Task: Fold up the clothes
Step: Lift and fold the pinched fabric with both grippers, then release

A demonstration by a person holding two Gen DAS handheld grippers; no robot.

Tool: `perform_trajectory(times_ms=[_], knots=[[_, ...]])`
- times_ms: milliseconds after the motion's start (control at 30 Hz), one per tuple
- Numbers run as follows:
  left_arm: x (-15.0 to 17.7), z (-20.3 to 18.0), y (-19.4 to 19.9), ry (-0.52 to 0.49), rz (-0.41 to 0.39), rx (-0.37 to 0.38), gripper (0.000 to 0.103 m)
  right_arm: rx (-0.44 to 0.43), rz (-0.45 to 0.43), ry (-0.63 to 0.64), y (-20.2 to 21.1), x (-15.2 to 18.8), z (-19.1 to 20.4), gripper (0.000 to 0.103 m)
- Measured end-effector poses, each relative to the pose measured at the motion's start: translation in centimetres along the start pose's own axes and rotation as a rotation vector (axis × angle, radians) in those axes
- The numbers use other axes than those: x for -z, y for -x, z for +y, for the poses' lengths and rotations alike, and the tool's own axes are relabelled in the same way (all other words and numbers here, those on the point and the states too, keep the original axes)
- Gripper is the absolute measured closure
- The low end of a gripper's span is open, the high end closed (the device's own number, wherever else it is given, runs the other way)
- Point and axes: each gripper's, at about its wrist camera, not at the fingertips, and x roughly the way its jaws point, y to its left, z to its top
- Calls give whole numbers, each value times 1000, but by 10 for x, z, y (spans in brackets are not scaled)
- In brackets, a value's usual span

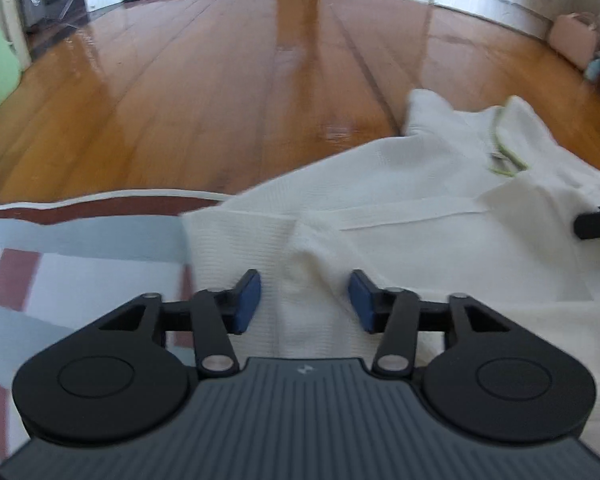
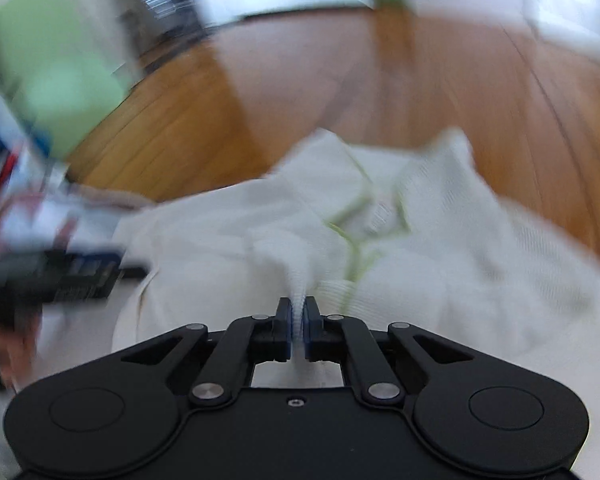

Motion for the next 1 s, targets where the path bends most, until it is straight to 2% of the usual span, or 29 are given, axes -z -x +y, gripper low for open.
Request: perform_trajectory(times_ms=[67, 100, 133, 200, 300, 333, 367, 400, 467, 500, 533, 633, 733, 833, 933, 967, 1000], knots=[[3, -8, 8, -28, 8, 38, 97, -6, 1, 188, 6, 12, 30, 95], [4, -14, 14, -77, 3, 37, 97, -45, 15, 253, 8, 20, 40, 95], [6, -21, 19, -133, -8, 22, 97, -82, 28, 294, 9, 26, 48, 94], [9, -23, 22, -148, -9, 8, 97, -147, 46, 289, 13, 31, 52, 90], [11, -19, 21, -124, 0, -4, 97, -213, 64, 230, 16, 27, 49, 87], [10, -14, 18, -97, 7, -6, 97, -263, 67, 204, 19, 25, 43, 80], [10, -9, 16, -70, 14, -7, 97, -339, 82, 162, 21, 22, 36, 70], [9, -4, 15, -47, 16, -1, 97, -444, 112, 103, 22, 18, 27, 67], [8, 4, 12, -1, 13, 28, 96, -641, 169, -17, 24, 12, 12, 66], [8, 10, 10, 34, 14, 48, 93, -707, 193, -75, 23, 9, 8, 66], [8, 16, 7, 74, 14, 70, 92, -736, 201, -113, 23, 6, 7, 66], [7, 33, 3, 179, 16, 135, 92, -635, 114, -90, 32, -5, 6, 63], [9, 31, 2, 151, 7, 136, 96, -580, 66, -138, 32, -14, -10, 61], [8, 21, 4, 78, -1, 114, 97, -480, 104, -82, 13, -24, -13, 53], [7, 20, 2, 85, -2, 136, 93, -404, 191, 3, -15, -25, -4, 53], [6, 21, -1, 100, 1, 144, 93, -394, 222, 29, -25, -22, 2, 54], [7, 24, -3, 123, 2, 147, 90, -378, 236, 66, -30, -18, 9, 63]])
